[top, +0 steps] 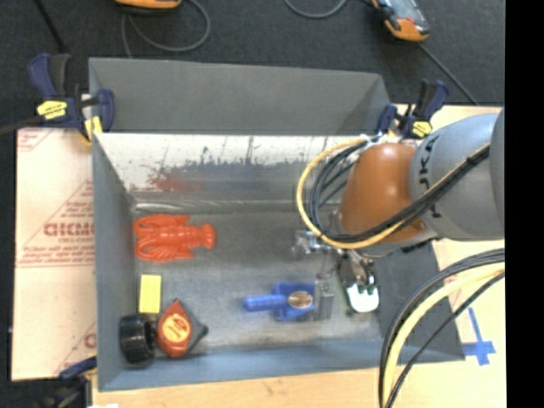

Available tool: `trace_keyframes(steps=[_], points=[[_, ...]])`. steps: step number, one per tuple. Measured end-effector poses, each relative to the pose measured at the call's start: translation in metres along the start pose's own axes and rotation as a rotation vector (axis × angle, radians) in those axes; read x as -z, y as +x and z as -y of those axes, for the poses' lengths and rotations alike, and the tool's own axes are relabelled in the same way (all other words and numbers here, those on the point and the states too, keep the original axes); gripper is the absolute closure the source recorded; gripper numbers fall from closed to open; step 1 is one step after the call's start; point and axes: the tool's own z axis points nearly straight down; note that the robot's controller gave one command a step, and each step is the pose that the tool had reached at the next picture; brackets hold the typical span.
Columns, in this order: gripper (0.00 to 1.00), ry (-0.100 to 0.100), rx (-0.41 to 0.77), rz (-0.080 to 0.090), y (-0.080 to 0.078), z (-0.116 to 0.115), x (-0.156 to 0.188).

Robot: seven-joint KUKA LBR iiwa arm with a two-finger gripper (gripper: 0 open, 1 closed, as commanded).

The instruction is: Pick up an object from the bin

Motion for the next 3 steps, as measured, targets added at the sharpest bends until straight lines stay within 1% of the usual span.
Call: trace_keyframes(steps=[1, 2, 3], points=[[0.00, 0.000, 0.068, -0.009, 0.024, -0.008, -0.021], [0.00, 0.001, 0.023, 0.002, 0.045, -0.022, -0.016], [0.00, 0.002, 0.063, 0.006, 0.047, -0.047, -0.015]])
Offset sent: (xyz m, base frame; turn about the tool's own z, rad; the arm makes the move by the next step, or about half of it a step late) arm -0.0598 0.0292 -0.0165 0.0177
